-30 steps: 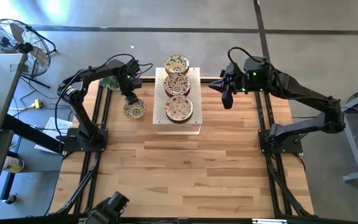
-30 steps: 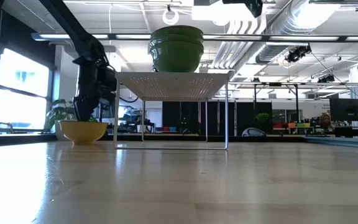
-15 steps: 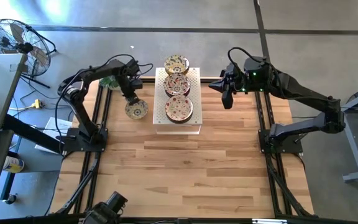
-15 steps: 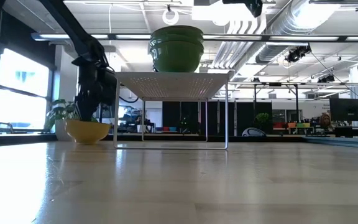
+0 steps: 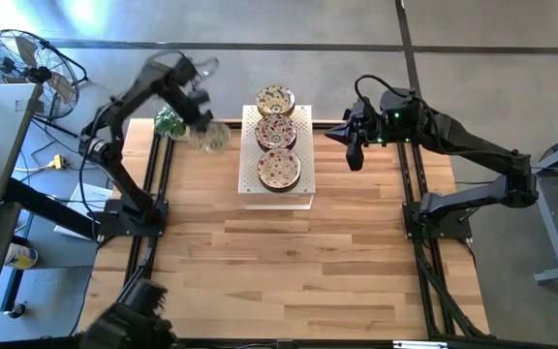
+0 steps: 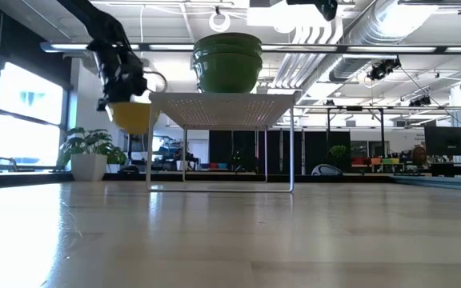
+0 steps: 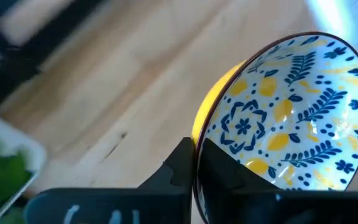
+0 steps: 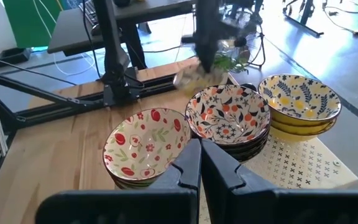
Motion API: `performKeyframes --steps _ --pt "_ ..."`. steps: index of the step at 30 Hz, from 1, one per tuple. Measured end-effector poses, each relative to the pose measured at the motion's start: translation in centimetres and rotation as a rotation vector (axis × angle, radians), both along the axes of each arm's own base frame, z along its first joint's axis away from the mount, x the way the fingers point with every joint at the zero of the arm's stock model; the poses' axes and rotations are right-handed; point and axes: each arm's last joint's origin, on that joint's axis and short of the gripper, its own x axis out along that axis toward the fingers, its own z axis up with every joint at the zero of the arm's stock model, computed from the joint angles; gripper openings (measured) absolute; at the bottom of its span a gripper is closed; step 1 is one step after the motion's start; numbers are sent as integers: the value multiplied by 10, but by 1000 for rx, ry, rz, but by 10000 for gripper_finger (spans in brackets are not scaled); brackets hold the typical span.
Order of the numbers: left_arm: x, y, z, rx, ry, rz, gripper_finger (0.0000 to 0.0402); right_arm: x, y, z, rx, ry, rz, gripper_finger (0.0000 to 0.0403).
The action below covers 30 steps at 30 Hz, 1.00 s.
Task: Pick & Place Mini bowls
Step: Stack the yellow patterned bowl on top of the yellow patterned bowl on the shelf
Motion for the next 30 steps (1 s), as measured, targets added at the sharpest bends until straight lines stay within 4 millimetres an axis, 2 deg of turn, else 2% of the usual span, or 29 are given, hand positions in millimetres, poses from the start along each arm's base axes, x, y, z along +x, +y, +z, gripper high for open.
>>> performKeyframes --steps 4,7,13,16,23,30 --pt "-17 13 39 7 -119 160 10 0 0 0 -1 0 5 0" --pt "-21 15 68 24 -187 249 10 0 0 0 -16 4 12 0" --pt "-16 12 123 24 -409 363 10 0 0 0 -43 9 23 0" --pt "-1 7 141 13 -489 395 10 0 0 0 -45 10 23 0" --pt "52 0 152 -64 -643 362 10 0 0 0 -69 14 33 0" --pt "96 20 121 -122 -599 444 10 0 0 0 -65 13 39 0"
